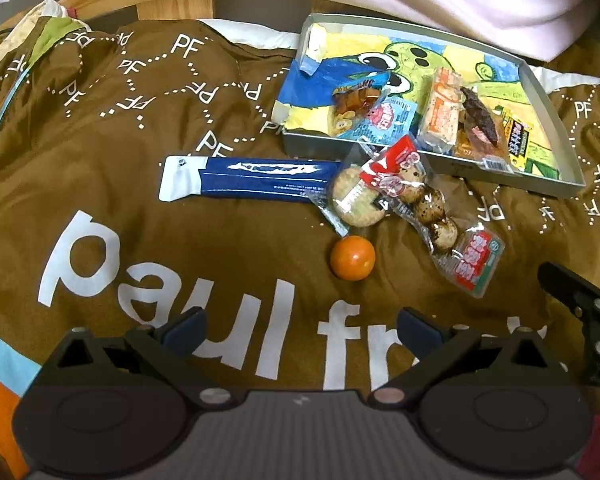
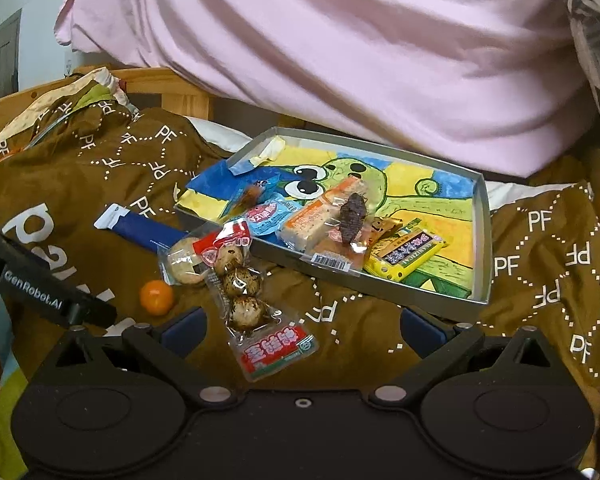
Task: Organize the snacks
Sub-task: 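Move both open tools down toward the orange candy and quail egg pack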
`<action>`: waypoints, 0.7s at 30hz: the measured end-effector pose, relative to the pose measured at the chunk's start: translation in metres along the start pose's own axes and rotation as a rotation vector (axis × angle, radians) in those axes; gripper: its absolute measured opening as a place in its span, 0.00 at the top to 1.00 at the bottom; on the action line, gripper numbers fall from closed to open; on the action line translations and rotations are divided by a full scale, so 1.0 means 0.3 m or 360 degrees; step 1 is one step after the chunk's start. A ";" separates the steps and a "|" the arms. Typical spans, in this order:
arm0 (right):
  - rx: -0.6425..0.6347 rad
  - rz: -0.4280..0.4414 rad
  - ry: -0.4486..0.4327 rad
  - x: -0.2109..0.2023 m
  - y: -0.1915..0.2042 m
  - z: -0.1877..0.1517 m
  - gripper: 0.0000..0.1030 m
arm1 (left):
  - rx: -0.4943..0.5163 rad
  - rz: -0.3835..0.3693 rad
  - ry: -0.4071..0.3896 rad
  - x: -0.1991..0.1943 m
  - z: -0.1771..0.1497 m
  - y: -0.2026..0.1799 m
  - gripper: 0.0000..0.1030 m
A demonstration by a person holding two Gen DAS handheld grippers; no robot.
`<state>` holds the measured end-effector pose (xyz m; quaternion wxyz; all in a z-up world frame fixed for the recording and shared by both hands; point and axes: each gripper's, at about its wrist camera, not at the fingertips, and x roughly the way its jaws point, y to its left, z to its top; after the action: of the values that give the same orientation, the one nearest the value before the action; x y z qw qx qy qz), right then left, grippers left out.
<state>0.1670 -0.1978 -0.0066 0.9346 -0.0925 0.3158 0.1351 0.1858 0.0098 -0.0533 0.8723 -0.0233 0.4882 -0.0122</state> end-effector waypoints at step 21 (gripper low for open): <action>-0.0151 -0.0036 -0.0055 0.109 0.032 0.059 0.01 | 0.0097 0.0076 -0.0120 0.017 0.010 -0.005 0.00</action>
<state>0.1991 -0.1779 -0.0136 0.9359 -0.1380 0.2917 0.1410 0.1909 0.0080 -0.0559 0.8904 0.0147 0.4548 -0.0054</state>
